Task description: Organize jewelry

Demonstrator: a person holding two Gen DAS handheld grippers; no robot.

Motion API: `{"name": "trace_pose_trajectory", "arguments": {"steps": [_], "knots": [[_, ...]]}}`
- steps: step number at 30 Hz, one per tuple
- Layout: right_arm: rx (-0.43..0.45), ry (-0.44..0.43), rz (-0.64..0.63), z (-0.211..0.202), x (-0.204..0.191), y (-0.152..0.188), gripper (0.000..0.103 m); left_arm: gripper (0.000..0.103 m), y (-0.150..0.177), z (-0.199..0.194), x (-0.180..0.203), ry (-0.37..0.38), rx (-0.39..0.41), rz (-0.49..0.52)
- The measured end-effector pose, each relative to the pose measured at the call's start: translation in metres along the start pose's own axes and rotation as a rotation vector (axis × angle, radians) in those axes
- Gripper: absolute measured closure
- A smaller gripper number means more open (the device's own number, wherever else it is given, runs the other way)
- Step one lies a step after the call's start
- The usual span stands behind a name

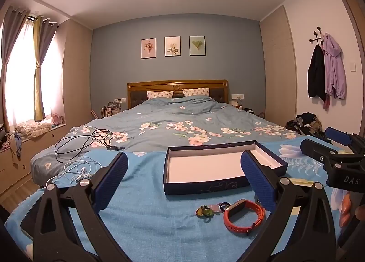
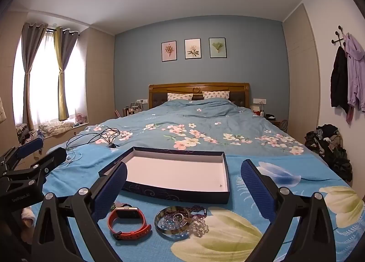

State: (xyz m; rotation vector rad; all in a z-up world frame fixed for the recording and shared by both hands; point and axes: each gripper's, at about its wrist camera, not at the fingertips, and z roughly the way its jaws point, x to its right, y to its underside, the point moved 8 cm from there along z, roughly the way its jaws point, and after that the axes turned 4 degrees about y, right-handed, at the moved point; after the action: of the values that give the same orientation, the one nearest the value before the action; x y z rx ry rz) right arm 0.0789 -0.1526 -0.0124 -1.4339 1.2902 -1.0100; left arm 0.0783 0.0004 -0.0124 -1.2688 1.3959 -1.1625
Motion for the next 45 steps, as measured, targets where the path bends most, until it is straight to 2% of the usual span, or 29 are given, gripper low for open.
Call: {"name": "trace_pose_trajectory", "arguments": {"steps": [45], "knots": [[0.026, -0.014, 0.020, -0.006, 0.004, -0.004, 0.007, 0.006, -0.010, -0.006, 0.004, -0.001, 0.023, 0.014]]}}
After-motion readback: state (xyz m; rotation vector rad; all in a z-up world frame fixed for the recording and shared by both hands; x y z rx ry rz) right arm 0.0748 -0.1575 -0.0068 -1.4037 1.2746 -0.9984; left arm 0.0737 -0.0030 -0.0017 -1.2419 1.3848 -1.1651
